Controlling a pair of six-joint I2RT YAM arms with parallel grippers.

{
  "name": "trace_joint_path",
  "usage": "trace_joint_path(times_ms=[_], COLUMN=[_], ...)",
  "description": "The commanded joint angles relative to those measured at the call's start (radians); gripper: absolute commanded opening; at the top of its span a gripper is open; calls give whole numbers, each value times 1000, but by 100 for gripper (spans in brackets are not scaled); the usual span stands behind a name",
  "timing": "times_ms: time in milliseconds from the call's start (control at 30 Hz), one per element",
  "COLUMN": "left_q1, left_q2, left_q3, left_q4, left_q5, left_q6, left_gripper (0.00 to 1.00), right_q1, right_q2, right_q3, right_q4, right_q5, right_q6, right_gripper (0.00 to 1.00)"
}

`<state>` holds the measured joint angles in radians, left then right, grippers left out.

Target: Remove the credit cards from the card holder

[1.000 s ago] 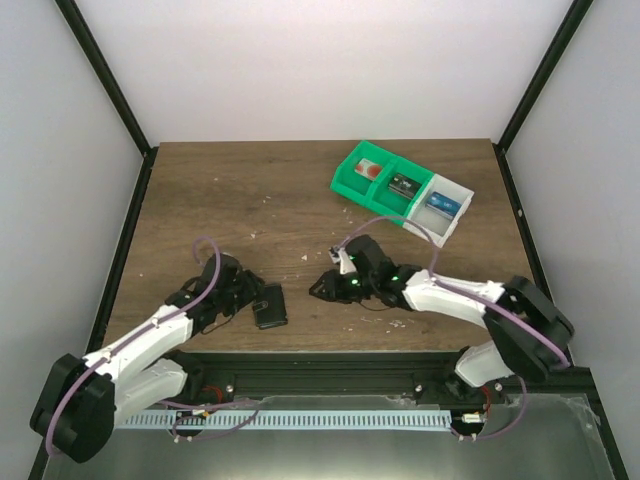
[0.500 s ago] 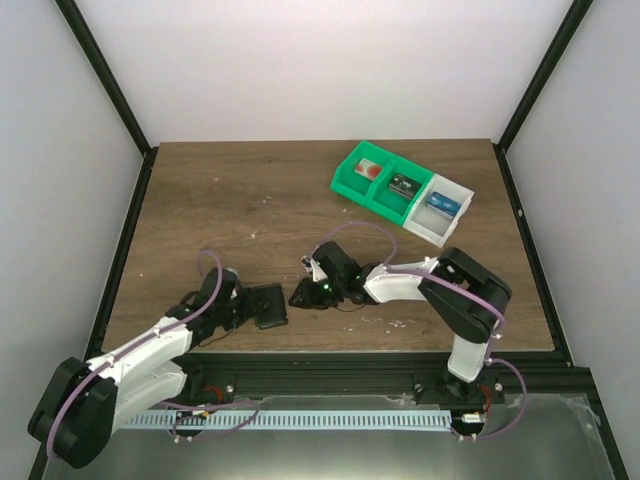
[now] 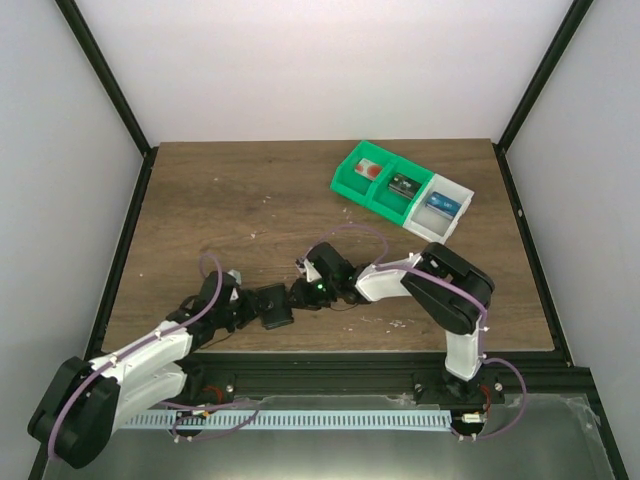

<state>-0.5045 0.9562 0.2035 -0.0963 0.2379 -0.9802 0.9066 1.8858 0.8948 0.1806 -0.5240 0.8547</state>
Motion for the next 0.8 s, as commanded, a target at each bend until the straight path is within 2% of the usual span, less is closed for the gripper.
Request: trace_joint_path(times_ms=[0,133,300,400,567,700,767], left_q1=[-4,-3,-3,-3,-5,-21,-62], left_q2=[-2,-4,-29,-48,-14,66,109], left_q3=[-30,-4,49,116,194,187,201], left_q4=[33,27,-17,-82,-121,-15,26], left_q5=[40,49,32,8,14,107,132], left_q6=[-24,-12,35,109,192,192,195], left_gripper=[38,40,52,55,53,49,49], right_q1=[9,9,9,9,9,9,9], right_q2=[16,-39,-110,-154,-256,-289,-296], right_q3=[20,-17,-44,-61,-83,-62,-51], right_q4=[4,12,-13,-60,-176,-241,-266], right_q5=[6,32,75,127,268,319,333], right_q6=[0,-3,-11,-15,-23,-20,-12], right_gripper=[18,1,1,1,0,1,1])
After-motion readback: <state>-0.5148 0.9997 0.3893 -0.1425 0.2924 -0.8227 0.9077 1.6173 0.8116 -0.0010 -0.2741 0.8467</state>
